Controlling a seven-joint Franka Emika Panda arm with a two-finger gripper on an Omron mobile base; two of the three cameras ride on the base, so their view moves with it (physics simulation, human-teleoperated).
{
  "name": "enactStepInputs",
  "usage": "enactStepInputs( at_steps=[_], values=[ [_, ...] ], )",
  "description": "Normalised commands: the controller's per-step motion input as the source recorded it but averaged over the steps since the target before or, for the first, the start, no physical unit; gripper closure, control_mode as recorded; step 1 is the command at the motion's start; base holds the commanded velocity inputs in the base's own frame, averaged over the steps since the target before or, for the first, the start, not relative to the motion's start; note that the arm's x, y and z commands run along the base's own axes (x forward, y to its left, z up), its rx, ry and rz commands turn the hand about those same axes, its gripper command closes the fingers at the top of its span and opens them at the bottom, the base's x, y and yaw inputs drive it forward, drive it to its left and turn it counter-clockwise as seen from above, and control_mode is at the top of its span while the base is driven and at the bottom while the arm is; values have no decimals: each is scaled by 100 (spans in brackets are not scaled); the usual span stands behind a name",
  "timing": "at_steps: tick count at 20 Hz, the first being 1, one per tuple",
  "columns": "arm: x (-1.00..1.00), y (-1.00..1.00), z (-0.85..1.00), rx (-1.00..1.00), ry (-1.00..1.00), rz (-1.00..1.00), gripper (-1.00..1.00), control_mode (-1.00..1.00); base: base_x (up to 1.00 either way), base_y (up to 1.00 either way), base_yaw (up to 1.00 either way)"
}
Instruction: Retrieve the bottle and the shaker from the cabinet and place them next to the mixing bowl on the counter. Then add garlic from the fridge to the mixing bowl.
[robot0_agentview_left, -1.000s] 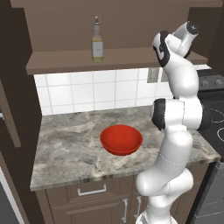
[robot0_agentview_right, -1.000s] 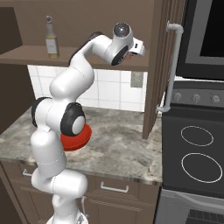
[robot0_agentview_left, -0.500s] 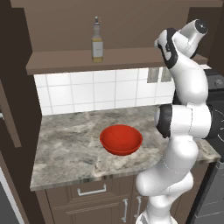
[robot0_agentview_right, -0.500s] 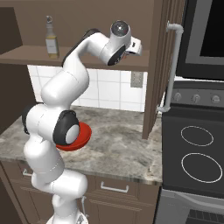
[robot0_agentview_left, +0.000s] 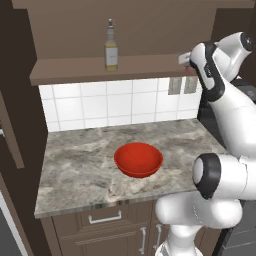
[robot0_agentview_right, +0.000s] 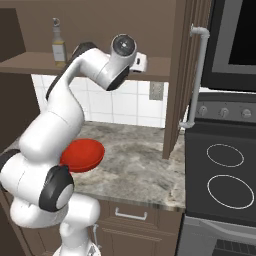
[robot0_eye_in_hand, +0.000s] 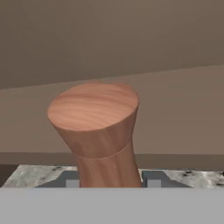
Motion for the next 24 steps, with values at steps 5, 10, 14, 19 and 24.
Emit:
enactStepInputs(
  at_steps=[5, 10, 14, 19, 24],
  values=[
    [-100, 46, 1, -8, 0, 13, 100, -100, 0, 0, 0],
    [-100, 40, 0, -9, 0, 13, 100, -100, 0, 0, 0],
    [-100, 30, 0, -4, 0, 12, 100, -100, 0, 0, 0],
    [-100, 22, 0, -1, -1, 11, 100, -100, 0, 0, 0],
    [-60, 14, -6, -4, 0, 18, 100, -100, 0, 0, 0]
  ],
)
